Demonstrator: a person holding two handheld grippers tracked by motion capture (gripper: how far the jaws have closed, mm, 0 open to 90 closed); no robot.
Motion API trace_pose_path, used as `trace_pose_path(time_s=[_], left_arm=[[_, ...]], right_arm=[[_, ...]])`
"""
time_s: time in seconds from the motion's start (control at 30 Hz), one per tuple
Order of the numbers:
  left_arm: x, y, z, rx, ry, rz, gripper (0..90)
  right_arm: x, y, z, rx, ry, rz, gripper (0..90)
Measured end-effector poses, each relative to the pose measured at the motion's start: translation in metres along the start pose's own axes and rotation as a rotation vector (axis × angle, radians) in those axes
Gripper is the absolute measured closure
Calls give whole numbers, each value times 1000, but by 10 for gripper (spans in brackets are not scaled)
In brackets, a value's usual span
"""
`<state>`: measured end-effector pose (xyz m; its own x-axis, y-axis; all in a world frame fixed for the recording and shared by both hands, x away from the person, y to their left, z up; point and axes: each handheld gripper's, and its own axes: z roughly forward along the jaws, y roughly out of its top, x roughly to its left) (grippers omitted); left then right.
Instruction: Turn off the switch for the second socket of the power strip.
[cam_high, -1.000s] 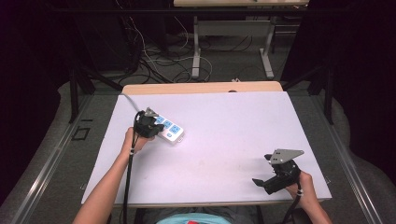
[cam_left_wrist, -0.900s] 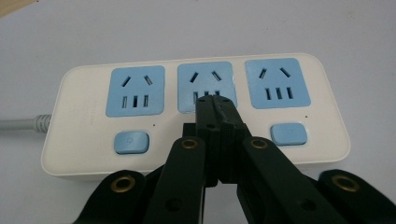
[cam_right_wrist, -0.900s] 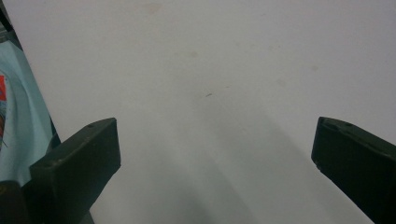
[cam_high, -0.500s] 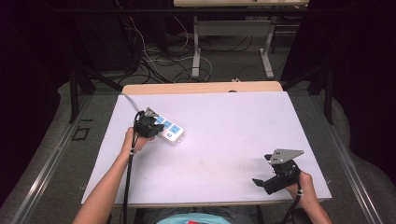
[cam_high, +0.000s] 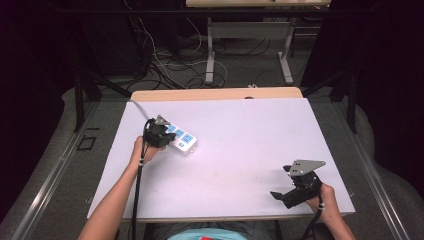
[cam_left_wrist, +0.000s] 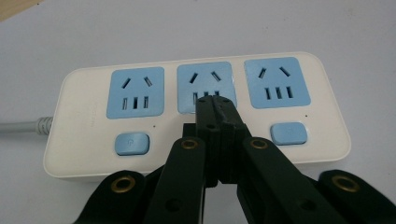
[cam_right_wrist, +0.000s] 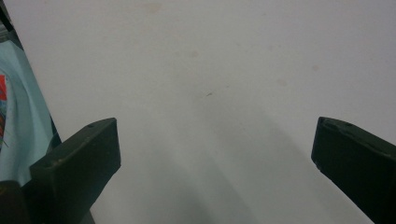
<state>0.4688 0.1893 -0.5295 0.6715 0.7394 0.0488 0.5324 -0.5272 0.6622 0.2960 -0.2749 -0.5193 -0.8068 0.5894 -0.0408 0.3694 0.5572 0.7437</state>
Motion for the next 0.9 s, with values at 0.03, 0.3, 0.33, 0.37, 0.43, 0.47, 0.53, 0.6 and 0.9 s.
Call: trace_pose_path(time_s=[0.03, 0.3, 0.33, 0.37, 0.43, 0.47, 0.53, 0.6, 0.9], left_arm=[[-1, 0, 0, 4, 2, 5, 900], [-3, 2, 0, 9, 17, 16, 900], [-4, 3, 0, 7, 26, 20, 900], [-4, 4, -2, -1, 24, 25, 900], [-5, 4, -2, 3, 31, 27, 900], [-5, 4, -2, 7, 29, 26, 900], [-5, 4, -2, 7, 29, 27, 900], [-5, 4, -2, 8, 30, 28, 900], [-5, 4, -2, 7, 28, 28, 900]], right_arm=[[0, 0, 0, 1, -1, 0, 8], [0, 0, 0, 1, 0, 0, 8], [0, 0, 0, 0, 2, -2, 8], [0, 0, 0, 0, 2, -2, 8], [0, 0, 0, 0, 1, -1, 8], [0, 0, -1, 11, 6, -2, 8], [0, 0, 0, 0, 2, -2, 8], [0, 0, 0, 0, 1, -2, 8], [0, 0, -1, 11, 5, -1, 8]])
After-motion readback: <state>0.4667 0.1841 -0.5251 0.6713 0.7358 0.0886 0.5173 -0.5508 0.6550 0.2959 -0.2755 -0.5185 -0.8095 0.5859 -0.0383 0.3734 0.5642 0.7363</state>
